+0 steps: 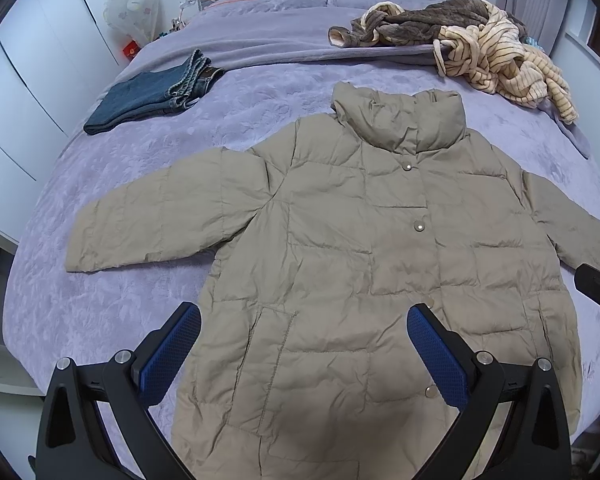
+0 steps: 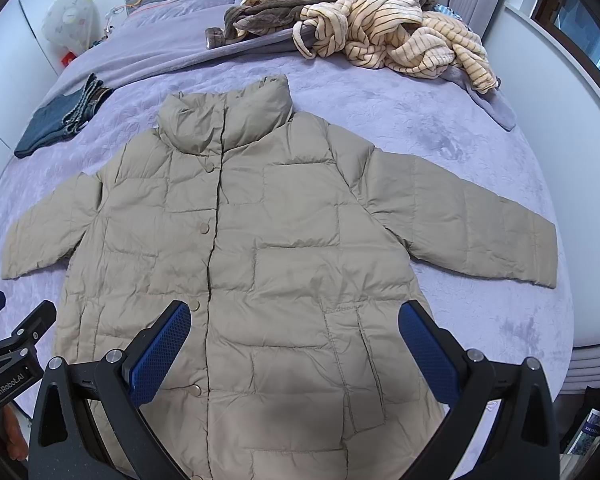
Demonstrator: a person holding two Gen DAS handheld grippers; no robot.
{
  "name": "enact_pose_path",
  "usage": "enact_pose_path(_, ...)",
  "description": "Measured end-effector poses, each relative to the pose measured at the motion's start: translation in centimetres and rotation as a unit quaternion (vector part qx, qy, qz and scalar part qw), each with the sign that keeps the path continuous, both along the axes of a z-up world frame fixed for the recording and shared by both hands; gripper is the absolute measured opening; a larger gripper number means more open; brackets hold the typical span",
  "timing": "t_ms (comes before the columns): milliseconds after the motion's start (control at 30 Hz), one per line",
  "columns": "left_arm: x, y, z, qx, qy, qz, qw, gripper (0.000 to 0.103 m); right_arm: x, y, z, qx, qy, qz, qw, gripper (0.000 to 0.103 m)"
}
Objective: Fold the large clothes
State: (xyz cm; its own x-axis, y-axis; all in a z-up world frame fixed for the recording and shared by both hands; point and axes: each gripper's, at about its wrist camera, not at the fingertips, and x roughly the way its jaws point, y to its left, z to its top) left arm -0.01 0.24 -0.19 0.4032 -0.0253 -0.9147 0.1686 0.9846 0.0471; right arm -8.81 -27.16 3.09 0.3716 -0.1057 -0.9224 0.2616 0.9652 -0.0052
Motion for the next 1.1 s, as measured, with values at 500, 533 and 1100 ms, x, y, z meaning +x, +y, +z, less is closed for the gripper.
enact_pose_path(500, 0.1, 0.3, -0.7, 0.012, 0.013, -0.005, 0.9998, 0.103, 0.0, 0.3, -0.2, -0.005, 0.006, 0.002, 1.0, 0.103)
enact_pose_path(533, 0.1, 0.4, -0.8, 0.011, 0.014, -0.005, 0.9998, 0.103, 0.0, 0.5, -0.4, -0.006, 0.006, 0.002, 1.0, 0.103)
enact_pose_path(1100, 2.1, 5.1, -3.0, 0.016, 0.008, 0.015, 0.9997, 0.103, 1.8, 3.7, -2.2, 0.015, 0.026, -0.008, 1.0, 0.103)
